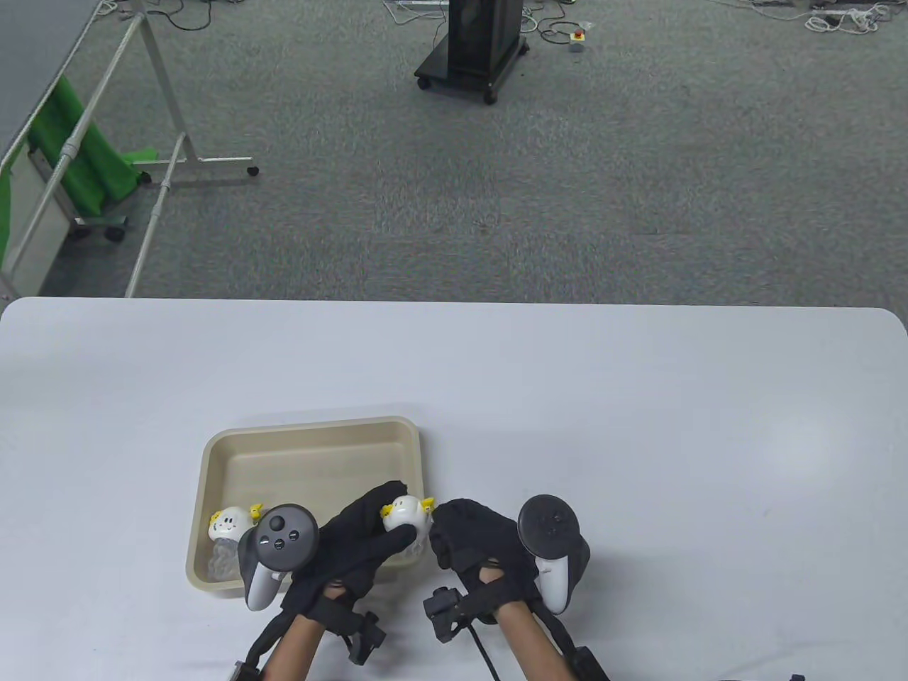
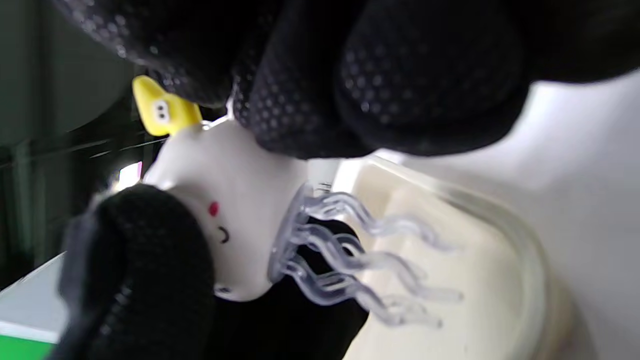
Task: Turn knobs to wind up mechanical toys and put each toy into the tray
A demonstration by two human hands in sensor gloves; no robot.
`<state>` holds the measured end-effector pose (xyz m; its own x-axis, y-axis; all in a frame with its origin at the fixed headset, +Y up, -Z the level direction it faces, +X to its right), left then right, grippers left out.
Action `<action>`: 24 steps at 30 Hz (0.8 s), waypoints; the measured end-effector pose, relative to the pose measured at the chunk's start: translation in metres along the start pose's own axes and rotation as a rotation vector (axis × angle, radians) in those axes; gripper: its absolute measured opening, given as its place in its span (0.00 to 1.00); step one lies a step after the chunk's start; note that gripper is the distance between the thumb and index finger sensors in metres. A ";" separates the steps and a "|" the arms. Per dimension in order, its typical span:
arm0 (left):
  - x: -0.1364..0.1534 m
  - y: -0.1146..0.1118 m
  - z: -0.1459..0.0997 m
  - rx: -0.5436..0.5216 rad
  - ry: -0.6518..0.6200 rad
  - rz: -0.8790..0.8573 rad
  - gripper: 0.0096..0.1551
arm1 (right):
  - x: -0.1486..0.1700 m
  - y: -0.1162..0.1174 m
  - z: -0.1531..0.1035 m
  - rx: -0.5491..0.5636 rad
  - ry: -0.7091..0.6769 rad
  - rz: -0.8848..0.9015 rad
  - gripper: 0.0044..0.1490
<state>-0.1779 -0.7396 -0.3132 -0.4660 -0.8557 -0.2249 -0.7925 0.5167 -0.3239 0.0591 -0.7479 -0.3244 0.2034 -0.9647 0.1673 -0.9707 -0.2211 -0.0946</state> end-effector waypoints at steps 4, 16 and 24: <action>-0.002 -0.003 0.001 0.018 -0.007 0.020 0.45 | 0.012 -0.001 -0.001 -0.016 0.130 0.048 0.24; 0.004 0.007 -0.003 -0.054 0.007 -0.023 0.44 | -0.016 -0.010 -0.004 0.062 -0.139 -0.080 0.30; 0.010 0.018 -0.006 -0.105 0.013 -0.081 0.45 | -0.059 0.001 -0.035 0.206 -0.595 -0.538 0.39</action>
<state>-0.1996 -0.7394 -0.3155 -0.4031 -0.8953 -0.1895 -0.8644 0.4405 -0.2424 0.0414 -0.6859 -0.3001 0.7234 -0.6213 -0.3011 -0.6902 -0.6400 -0.3376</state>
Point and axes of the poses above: the tracker on the back of each hand, its own x axis roughly to the little-finger side, its own z axis roughly from the wrist to the fingertips, y = z × x, the point moved 3 cm from there along z, roughly from the wrist to the fingertips, and after that the axes turned 7 degrees about x, right-handed, at the moved point
